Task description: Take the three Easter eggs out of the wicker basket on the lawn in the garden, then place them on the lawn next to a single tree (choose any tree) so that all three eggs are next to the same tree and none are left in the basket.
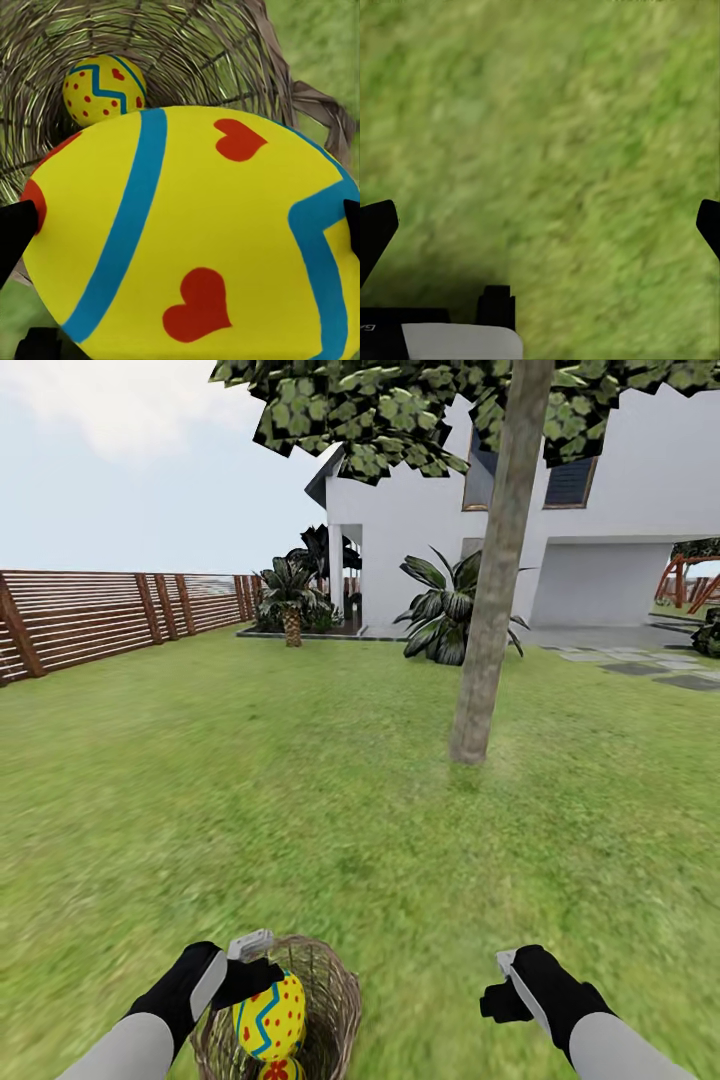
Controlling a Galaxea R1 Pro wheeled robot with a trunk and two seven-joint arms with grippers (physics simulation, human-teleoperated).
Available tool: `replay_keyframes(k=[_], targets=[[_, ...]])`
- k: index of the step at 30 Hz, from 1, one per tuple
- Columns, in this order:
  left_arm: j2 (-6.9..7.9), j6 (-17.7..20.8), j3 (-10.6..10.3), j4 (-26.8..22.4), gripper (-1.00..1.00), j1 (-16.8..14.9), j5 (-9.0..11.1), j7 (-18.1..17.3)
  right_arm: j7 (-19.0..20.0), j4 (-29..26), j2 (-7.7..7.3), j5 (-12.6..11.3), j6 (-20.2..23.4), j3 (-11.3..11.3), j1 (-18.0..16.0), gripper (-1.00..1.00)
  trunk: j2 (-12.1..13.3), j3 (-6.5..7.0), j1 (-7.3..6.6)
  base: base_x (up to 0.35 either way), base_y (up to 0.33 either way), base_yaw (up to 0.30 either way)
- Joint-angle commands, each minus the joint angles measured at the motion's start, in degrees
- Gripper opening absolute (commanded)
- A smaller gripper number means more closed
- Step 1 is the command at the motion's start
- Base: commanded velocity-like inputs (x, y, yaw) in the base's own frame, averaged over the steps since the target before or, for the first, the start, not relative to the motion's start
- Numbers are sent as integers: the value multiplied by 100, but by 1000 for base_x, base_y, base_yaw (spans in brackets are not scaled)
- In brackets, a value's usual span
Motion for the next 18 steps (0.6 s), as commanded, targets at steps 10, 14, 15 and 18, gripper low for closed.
replay_keyframes(k=[10,14,15,18], targets=[[-14,16,40,55,-100,-2,30,-35,53,-9,-8,48,31,31,-3,100,279,120,-155,0,265,0],[-58,16,39,63,-100,-2,23,-47,53,-10,-8,49,31,31,-2,100,279,120,-155,0,288,0],[-70,16,39,63,-100,-2,27,-42,53,-11,-8,48,31,31,-3,100,279,120,-155,0,237,0],[-82,13,38,67,-100,-2,30,-28,8,-10,-8,74,31,31,-4,100,279,120,-155,61,156,162]])
